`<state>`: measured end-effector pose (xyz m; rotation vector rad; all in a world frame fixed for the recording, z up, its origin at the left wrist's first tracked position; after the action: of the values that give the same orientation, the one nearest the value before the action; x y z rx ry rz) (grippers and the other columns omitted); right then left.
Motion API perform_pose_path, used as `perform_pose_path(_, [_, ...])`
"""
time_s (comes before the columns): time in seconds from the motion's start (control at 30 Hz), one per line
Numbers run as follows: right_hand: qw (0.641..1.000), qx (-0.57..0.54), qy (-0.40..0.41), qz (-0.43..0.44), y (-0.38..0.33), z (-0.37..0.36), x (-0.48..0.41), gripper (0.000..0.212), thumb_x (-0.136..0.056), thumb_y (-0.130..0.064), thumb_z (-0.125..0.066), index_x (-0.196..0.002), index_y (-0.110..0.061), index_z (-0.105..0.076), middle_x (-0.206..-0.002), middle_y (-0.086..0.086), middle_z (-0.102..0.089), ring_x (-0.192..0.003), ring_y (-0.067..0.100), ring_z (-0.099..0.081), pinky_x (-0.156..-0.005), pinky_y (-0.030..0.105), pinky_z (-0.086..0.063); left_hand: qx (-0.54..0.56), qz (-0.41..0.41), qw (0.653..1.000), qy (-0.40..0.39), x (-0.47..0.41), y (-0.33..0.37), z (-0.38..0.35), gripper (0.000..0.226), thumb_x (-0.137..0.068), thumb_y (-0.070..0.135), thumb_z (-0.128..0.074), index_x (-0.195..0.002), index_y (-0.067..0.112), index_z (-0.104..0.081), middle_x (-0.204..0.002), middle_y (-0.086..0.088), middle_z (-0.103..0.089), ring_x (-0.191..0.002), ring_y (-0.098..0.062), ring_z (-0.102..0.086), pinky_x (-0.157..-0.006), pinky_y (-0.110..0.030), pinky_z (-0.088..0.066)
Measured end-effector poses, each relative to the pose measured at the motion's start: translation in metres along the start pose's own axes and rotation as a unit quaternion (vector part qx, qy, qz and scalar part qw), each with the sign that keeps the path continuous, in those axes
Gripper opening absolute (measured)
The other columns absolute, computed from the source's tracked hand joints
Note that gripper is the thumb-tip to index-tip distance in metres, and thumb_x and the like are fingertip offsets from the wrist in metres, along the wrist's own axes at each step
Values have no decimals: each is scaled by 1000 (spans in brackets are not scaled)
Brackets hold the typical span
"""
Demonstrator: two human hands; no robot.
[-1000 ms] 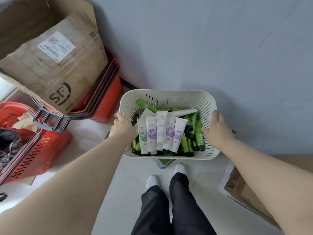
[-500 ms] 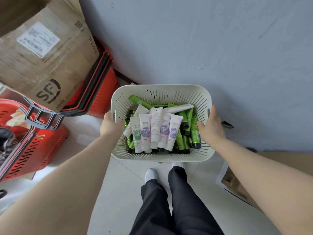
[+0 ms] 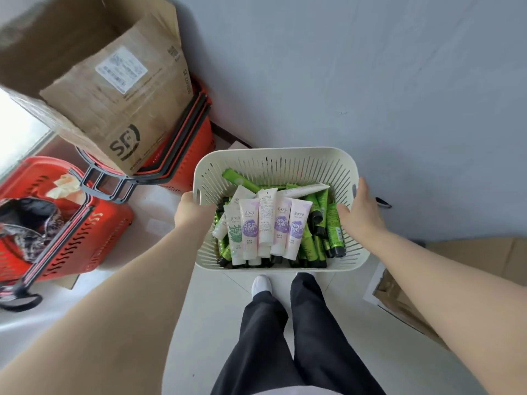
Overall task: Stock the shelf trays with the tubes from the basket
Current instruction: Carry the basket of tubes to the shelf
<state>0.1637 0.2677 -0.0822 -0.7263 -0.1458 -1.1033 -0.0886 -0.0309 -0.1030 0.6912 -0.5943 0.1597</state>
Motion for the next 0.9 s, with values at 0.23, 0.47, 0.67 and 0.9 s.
perform_pose_path(0.23, [999,-4,-7,-32,19,-19,66,65,-94,-27,-51,-145,-14,-13,-133,22,-44,-113,40,-51,-93,52,-45,-22,-15,999,-19,27,-19,24,50,-82,16,-61,-129,24,-46,-86,0,-57,-72,-20,-58,-53,-26,-42])
perform_pose_path(0.47, [1000,1,-12,-22,32,-29,112,65,-95,-28,-49,-144,-14,-10,-125,25,-49,-107,41,-55,-90,53,-47,-27,-18,999,-5,66,-60,40,51,-84,14,-61,-131,22,-45,-80,4,-50,-67,-17,-53,-51,-26,-39])
perform_pose_path(0.67, [1000,17,-2,-11,52,-34,162,73,-94,-32,-50,-148,-19,-3,-132,22,-46,-112,40,-53,-89,46,-47,-7,-13,1000,15,115,-108,59,47,-83,17,-63,-127,21,-47,-81,7,-48,-74,-19,-52,-58,-28,-41])
perform_pose_path(0.9, [999,-37,0,-20,84,-47,220,73,-94,-29,-51,-150,-18,-6,-144,17,-38,-126,35,-44,-101,45,-41,-25,-12,1000,-8,145,-145,62,35,-81,16,-63,-114,19,-52,-85,-4,-57,-67,-20,-54,-52,-26,-40])
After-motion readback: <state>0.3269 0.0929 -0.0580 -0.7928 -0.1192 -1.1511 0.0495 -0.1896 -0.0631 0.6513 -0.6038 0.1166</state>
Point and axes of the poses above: each hand's wrist, its own x-axis away from the middle knuckle, its own z-axis out of the back of the hand, y = z × x, the point moved 10 cm from there along -x, towards the middle knuckle
